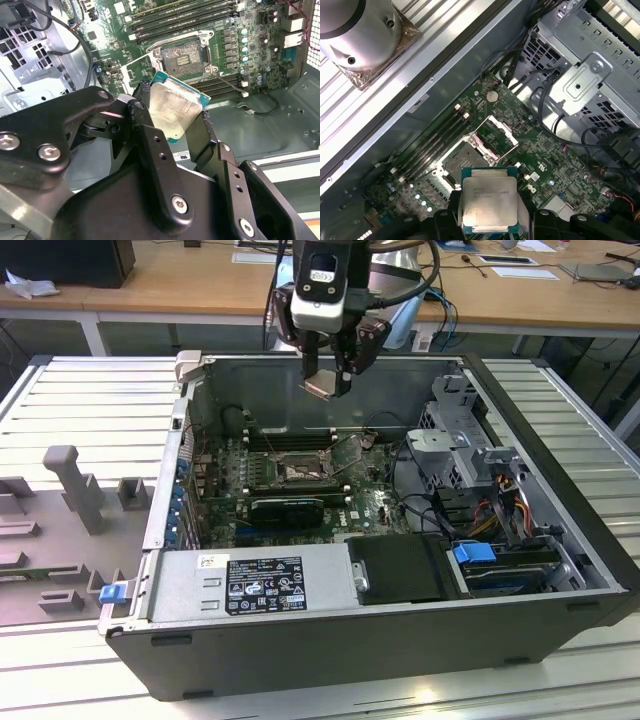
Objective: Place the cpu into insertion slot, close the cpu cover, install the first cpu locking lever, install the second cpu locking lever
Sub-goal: 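Place the cpu into insertion slot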
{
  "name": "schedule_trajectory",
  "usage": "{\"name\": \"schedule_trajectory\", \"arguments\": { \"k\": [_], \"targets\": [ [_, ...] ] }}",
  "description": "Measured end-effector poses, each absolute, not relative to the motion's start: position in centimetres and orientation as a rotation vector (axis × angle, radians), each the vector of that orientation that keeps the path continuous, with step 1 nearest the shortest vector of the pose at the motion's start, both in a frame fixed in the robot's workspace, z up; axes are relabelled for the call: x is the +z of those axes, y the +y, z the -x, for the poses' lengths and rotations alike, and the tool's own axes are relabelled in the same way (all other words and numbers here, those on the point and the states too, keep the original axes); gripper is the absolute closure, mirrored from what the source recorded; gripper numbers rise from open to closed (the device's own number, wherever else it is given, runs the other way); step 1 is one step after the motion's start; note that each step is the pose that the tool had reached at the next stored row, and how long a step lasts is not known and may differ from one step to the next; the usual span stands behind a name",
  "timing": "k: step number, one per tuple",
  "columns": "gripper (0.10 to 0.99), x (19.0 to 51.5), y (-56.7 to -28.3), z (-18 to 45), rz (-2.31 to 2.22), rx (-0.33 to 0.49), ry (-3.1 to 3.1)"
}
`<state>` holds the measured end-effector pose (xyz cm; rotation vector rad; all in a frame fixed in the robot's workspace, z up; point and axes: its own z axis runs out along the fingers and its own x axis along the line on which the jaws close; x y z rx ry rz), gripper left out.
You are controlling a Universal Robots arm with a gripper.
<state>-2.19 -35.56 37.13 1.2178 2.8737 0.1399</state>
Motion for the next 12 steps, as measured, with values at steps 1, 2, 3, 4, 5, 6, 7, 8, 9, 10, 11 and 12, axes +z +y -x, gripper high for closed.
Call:
{"name": "schedule_trajectory", "arguments": {
  "k": [1, 2, 3, 4, 5, 6, 7, 8, 9, 10, 11, 12],
  "targets": [
    [0.557, 37.13, -35.56, 2.19, -1.234, 0.140, 2.866],
    [0.557, 37.13, -35.56, 2.19, -1.244, 0.140, 2.862],
    [0.557, 37.13, -35.56, 2.19, -1.259, 0.139, 2.854],
    [0.557, 37.13, -35.56, 2.19, -1.270, 0.139, 2.850],
    [0.557, 37.13, -35.56, 2.19, -1.278, 0.139, 2.845],
    [0.557, 37.13, -35.56, 2.19, -1.287, 0.139, 2.841],
    [0.557, 37.13, -35.56, 2.19, -1.291, 0.139, 2.839],
    [0.557, 37.13, -35.56, 2.19, -1.298, 0.139, 2.836],
    [0.557, 37.13, -35.56, 2.19, -1.303, 0.139, 2.833],
    [0.557, 37.13, -35.56, 2.19, -1.312, 0.139, 2.829],
    [0.557, 37.13, -35.56, 2.19, -1.320, 0.139, 2.825],
    [0.557, 37.13, -35.56, 2.19, -1.325, 0.139, 2.822]
  ]
}}
